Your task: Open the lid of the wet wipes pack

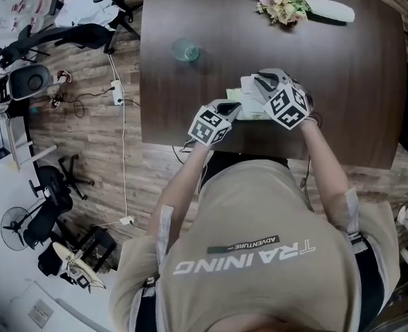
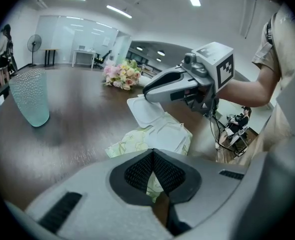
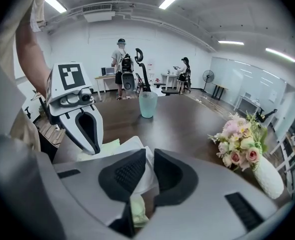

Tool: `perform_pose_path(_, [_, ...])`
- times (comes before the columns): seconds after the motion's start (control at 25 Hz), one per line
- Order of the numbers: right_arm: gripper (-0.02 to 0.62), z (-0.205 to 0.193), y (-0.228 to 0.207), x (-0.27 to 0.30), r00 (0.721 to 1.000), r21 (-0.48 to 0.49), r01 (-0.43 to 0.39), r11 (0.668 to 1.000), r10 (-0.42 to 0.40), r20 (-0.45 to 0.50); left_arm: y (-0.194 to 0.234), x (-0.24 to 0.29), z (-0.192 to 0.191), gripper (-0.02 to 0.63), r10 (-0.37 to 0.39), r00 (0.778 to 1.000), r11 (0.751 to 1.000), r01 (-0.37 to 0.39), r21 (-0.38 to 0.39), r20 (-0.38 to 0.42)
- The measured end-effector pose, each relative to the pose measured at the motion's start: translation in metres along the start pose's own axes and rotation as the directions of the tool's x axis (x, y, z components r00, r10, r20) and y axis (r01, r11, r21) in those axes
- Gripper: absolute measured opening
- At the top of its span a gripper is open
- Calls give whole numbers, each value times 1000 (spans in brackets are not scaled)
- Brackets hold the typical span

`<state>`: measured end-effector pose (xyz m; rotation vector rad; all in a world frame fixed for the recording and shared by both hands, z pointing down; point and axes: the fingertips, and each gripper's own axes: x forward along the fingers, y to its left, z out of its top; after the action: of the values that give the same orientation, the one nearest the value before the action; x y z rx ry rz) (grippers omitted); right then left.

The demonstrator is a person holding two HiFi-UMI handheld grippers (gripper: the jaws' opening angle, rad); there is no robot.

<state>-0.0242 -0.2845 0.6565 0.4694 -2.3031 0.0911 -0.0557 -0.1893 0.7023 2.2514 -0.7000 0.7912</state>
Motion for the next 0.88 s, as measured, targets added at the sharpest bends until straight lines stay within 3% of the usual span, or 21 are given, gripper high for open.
perform_pose_path(0.44, [43, -22, 0, 24, 992, -17, 81, 997, -82, -101, -1, -4, -3, 9, -36, 999, 997, 35, 67, 10])
perform_pose_path(0.64, [43, -31, 1, 33, 982, 47, 128, 991, -121, -145, 0, -3, -7, 9, -47, 999, 991, 45, 126, 17])
perform_pose_path(0.88, [43, -13, 8, 0, 973, 124, 212, 969, -198, -120, 1, -2, -14, 9, -55, 998, 975, 49, 216, 18])
